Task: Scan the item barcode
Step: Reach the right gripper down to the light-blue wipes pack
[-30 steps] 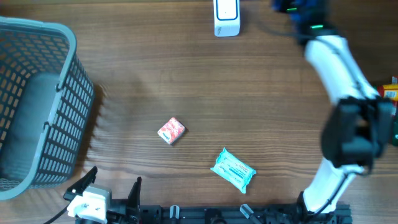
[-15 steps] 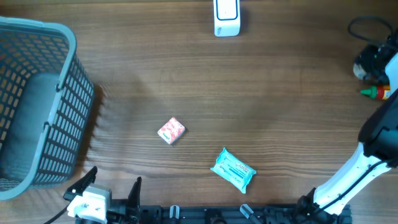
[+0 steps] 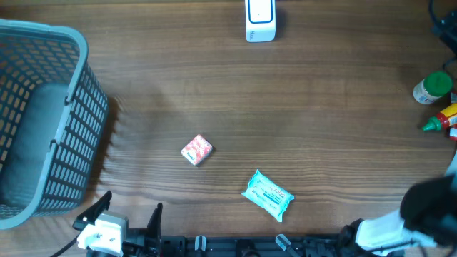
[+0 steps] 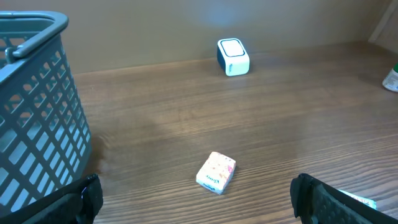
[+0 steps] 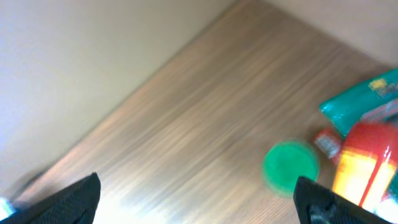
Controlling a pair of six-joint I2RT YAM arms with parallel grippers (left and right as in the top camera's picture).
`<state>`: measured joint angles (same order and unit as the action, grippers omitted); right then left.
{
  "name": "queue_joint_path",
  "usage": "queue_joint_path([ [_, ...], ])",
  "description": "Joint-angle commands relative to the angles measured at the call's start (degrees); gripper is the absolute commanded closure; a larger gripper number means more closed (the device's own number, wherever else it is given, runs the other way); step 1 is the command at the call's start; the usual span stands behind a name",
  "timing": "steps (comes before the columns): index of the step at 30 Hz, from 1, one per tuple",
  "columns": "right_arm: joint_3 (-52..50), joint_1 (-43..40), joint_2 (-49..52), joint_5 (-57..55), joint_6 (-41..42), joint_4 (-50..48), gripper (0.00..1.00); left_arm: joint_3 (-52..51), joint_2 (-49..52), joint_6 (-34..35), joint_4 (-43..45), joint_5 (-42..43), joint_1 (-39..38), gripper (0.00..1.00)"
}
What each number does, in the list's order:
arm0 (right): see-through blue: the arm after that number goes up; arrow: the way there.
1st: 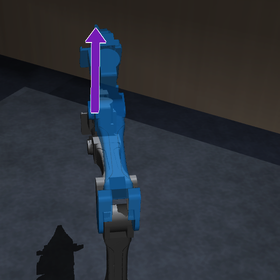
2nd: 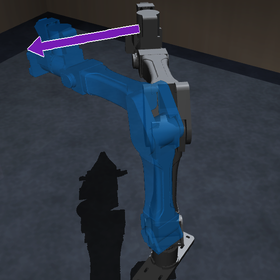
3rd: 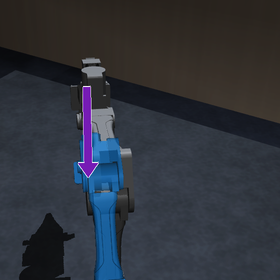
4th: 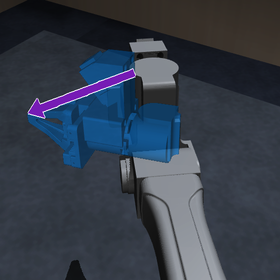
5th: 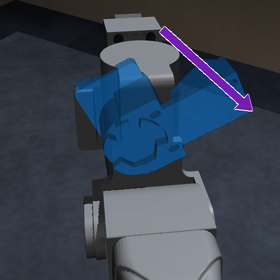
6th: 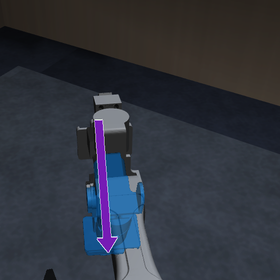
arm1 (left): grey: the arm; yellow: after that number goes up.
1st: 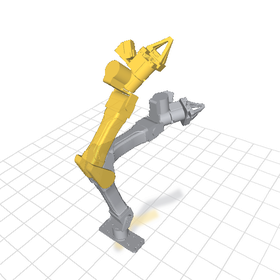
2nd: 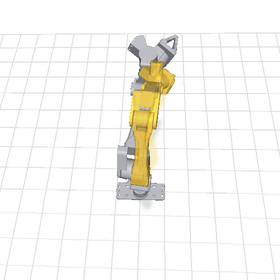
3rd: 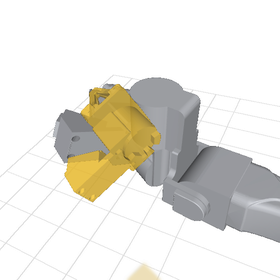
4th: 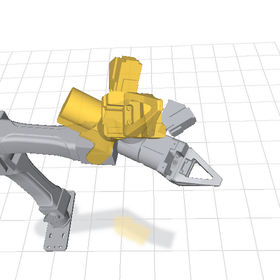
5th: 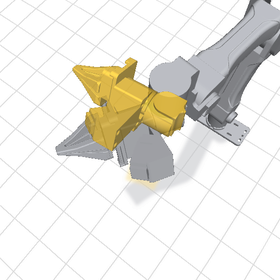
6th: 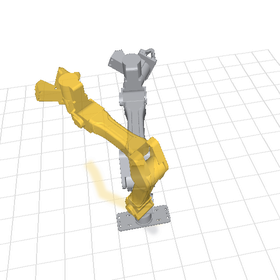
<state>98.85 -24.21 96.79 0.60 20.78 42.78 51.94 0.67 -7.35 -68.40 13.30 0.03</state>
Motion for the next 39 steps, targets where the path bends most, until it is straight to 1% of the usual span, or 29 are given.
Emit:
queue_joint_path([
  [1, 0.2, 8.1, -6.2, 8.4, 5.4, 8.6, 0.0, 0.0, -0.4, 0.3, 0.1, -0.1, -0.3, 0.0],
  [3, 0.1, 14.0, -7.0, 17.0, 6.4, 16.6, 0.0, 0.0, -0.4, 0.3, 0.2, -0.1, -0.3, 0.0],
  [5, -0.7, 18.0, -7.0, 21.0, 6.4, 20.5, 0.0, 0.0, -0.4, 0.3, 0.2, -0.1, -0.3, 0.0],
  [6, -2.4, 22.2, -7.0, 22.6, 6.5, 22.5, 0.0, 0.0, -0.4, 0.3, 0.2, -0.1, -0.3, 0.0],
  [9, -9.5, 33.8, -6.9, 21.7, 11.0, 21.4, 0.0, 0.0, -0.4, 0.3, 0.2, -0.1, -0.3, 0.0],
  [10, -16.8, 42.4, -6.9, 21.8, 12.5, 16.3, 0.0, 0.0, -0.4, 0.3, 0.2, -0.1, -0.3, 0.0],
  [13, -21.2, 49.0, -6.9, 21.3, 14.4, 12.4, 0.0, 0.0, -0.4, 0.3, 0.2, -0.1, -0.3, 0.0],
  [16, -21.6, 54.2, -6.9, 17.1, 17.0, 11.8, 0.0, 0.0, -0.4, 0.3, 0.2, -0.1, -0.3, 0.0],
  [18, -21.6, 56.5, -6.9, 15.7, 16.9, 11.7, 0.0, 0.0, -0.4, 0.3, 0.2, -0.1, -0.3, 0.0],
  [24, -21.6, 57.0, -6.9, 15.7, 16.9, 12.4, 0.0, 0.0, -0.4, 0.3, 0.2, -0.1, -0.3, 0.0],
  [26, -21.6, 57.0, -6.9, 15.7, 16.5, 14.7, 0.0, 0.0, -0.4, 0.3, 0.1, -0.1, -0.3, 0.0],
  [29, -21.6, 57.6, -6.9, 14.7, 12.2, 18.4, 0.0, 0.0, -0.4, 0.3, 0.2, -0.1, -0.3, 0.0],
  [31, -21.7, 59.8, -6.9, 9.0, 12.3, 20.6, 0.0, 0.0, -0.4, 0.3, 0.2, -0.1, -0.3, 0.0],
  [34, -22.2, 66.3, -6.9, 2.9, 12.4, 22.4, 0.0, 0.0, -0.4, 0.3, 0.2, -0.1, -0.3, 0.0],
  [36, -25.1, 71.0, -6.9, -0.7, 13.1, 22.3, 0.0, 0.0, -0.4, 0.3, 0.2, -0.1, -0.3, 0.0],
  [37, -27.1, 72.7, -6.9, -2.7, 15.3, 22.2, 0.0, 0.0, -0.4, 0.3, 0.2, -0.1, -0.3, 0.0],
  [39, -32.2, 75.7, -6.8, -4.9, 20.4, 22.0, 0.06, 0.0, -0.4, 0.3, 0.2, -0.1, -0.3, 0.0],
])
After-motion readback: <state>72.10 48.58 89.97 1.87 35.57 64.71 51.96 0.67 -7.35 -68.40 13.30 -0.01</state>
